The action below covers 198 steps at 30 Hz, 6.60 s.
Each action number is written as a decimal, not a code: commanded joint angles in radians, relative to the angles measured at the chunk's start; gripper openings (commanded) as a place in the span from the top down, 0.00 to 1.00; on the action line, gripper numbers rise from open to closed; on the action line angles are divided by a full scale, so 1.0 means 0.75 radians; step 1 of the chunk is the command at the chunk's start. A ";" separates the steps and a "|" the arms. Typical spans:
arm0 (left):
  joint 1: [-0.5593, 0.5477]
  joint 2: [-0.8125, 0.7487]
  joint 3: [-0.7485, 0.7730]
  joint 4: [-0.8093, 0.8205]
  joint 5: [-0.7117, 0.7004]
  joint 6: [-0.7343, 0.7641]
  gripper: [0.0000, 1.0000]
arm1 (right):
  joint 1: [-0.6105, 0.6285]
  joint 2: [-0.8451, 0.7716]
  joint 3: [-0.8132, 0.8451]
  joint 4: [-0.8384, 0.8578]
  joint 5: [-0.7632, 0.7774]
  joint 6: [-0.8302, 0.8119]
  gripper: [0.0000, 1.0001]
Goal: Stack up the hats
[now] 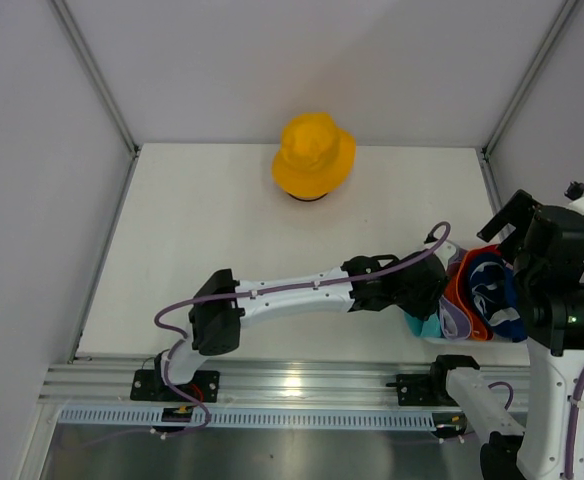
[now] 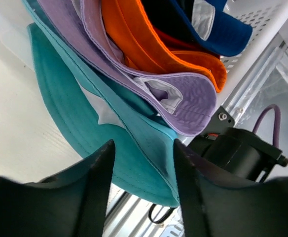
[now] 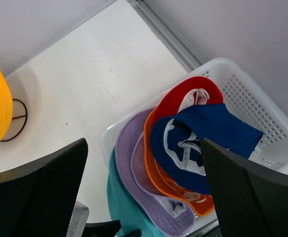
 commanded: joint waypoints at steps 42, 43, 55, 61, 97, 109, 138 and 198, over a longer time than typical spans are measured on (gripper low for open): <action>1.010 -0.986 -0.580 0.210 0.875 -0.139 0.99 | 0.066 0.185 -0.366 1.060 -1.268 0.032 0.00; 1.006 -1.000 -0.717 0.519 0.912 -0.290 0.99 | 0.068 0.183 -0.366 1.060 -1.270 0.032 0.00; 0.987 -1.049 -1.231 0.874 0.798 -0.381 0.99 | 0.074 0.169 -0.357 0.917 -1.193 -0.023 0.01; 0.987 -1.076 -1.720 1.334 0.779 -0.425 0.99 | 0.141 0.240 -0.368 0.856 -1.191 -0.062 0.01; 1.006 -1.113 -0.784 0.504 0.802 0.384 0.99 | 0.315 0.394 -0.531 1.146 -0.904 0.151 0.00; 0.977 -0.972 -0.743 0.841 1.053 0.067 0.99 | 0.250 0.255 -0.507 1.254 -1.088 0.290 0.00; 0.261 0.131 0.097 0.652 0.937 0.054 0.93 | 0.109 -0.095 0.005 0.297 -0.009 0.120 0.01; 1.425 0.128 0.005 0.768 0.237 -0.473 0.27 | 0.325 1.968 0.990 1.215 -0.661 0.310 0.00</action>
